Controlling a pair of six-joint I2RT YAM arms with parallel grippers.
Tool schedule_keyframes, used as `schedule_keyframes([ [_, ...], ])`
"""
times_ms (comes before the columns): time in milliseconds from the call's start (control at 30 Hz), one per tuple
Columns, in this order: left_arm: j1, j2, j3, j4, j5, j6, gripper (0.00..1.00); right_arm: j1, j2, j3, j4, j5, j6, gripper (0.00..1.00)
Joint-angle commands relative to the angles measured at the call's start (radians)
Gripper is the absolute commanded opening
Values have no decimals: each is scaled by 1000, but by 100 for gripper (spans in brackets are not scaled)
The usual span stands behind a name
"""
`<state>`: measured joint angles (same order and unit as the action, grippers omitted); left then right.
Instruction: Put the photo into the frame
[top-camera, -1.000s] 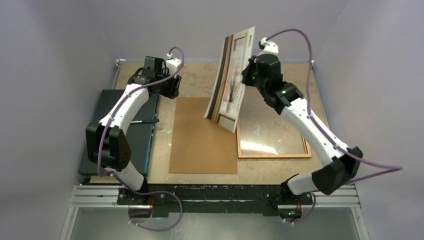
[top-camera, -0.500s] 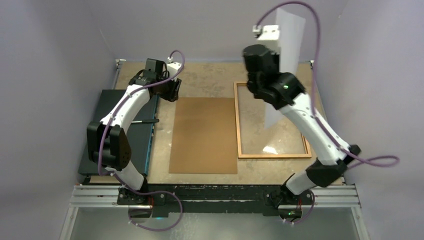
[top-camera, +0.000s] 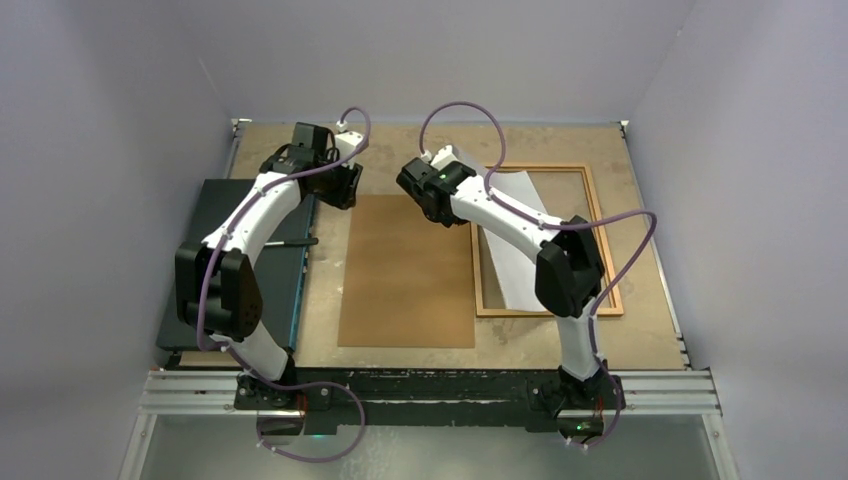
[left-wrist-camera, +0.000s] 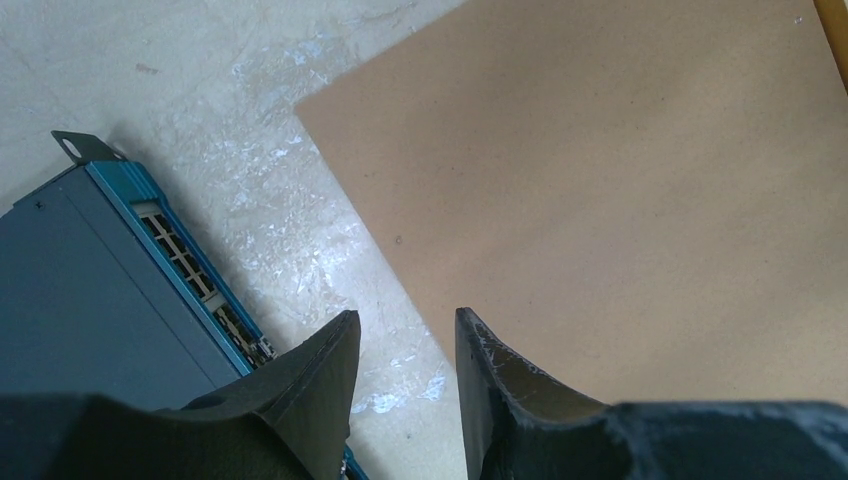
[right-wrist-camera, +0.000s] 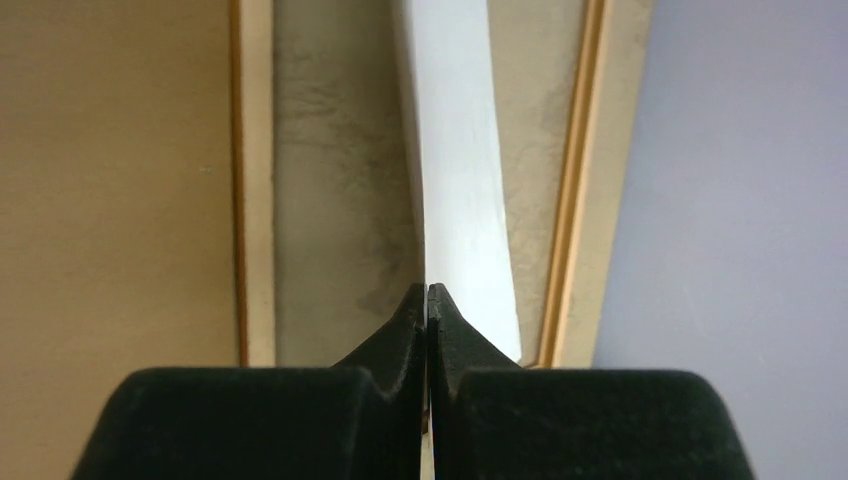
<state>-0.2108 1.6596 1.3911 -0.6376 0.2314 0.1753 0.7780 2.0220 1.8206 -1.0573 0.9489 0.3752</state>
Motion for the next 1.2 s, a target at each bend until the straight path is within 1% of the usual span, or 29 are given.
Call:
schedule_keyframes([
  [0, 0, -16, -6, 16, 9, -2, 38, -1, -56, -1, 47, -89, 57, 0],
  [133, 0, -21, -15, 17, 7, 5, 38, -2, -2, -4, 77, -107, 75, 0],
  [300, 0, -37, -30, 19, -4, 14, 38, -20, 36, -25, 114, -92, 92, 3],
  [567, 0, -34, -46, 30, 4, 12, 37, -107, -29, -108, 209, -98, 100, 2],
  [1167, 1, -39, -85, 57, 23, 5, 36, -188, -39, -155, 315, -49, 116, 2],
])
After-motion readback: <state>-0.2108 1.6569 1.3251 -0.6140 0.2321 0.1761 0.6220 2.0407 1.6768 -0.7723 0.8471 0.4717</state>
